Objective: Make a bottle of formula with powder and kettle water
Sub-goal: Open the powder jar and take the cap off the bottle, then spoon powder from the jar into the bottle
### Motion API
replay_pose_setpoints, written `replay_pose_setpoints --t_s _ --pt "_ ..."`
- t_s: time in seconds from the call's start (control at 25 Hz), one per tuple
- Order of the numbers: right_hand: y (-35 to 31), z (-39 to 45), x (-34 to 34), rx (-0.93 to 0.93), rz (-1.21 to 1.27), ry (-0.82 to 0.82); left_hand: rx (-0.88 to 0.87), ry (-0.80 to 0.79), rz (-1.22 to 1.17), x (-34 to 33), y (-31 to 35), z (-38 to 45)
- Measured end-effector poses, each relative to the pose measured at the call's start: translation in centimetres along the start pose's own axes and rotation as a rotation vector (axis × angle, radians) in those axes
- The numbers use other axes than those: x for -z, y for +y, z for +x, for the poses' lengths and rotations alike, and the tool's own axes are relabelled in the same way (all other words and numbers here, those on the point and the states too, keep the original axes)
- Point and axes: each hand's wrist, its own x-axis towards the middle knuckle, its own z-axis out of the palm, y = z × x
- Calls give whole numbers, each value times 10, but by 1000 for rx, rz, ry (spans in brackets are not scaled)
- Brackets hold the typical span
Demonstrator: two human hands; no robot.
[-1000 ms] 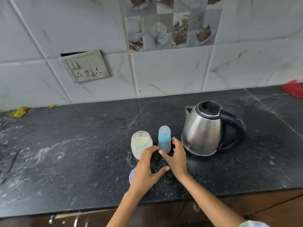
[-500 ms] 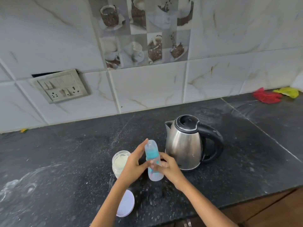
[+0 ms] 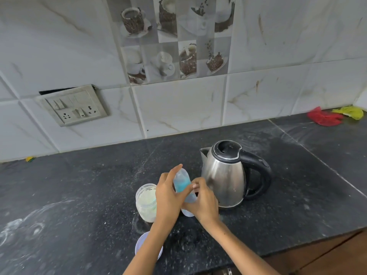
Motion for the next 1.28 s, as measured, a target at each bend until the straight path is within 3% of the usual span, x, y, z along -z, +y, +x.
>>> replay_pose_setpoints --t_s 0.12,0.24,0.56,0.76,1.0,1.12,1.28 --pt "7 -1 -15 7 -66 40 2 102 -26 3 5 0" --pt "21 0 -28 4 -8 4 -32 88 -60 14 3 -4" --pt "54 -14 -22 48 132 -117 -189 -138 -35 28 -35 -81" --pt "69 -37 10 154 -15 17 -177 -283 161 3 -60 -103" --pt "46 -33 22 182 43 44 -199 -433 282 -10 -64 -107" --pt "26 -24 21 227 81 38 -224 -333 220 6 -58 -99" --pt "-5 0 11 333 83 11 -199 -2 222 35 -52 -76"
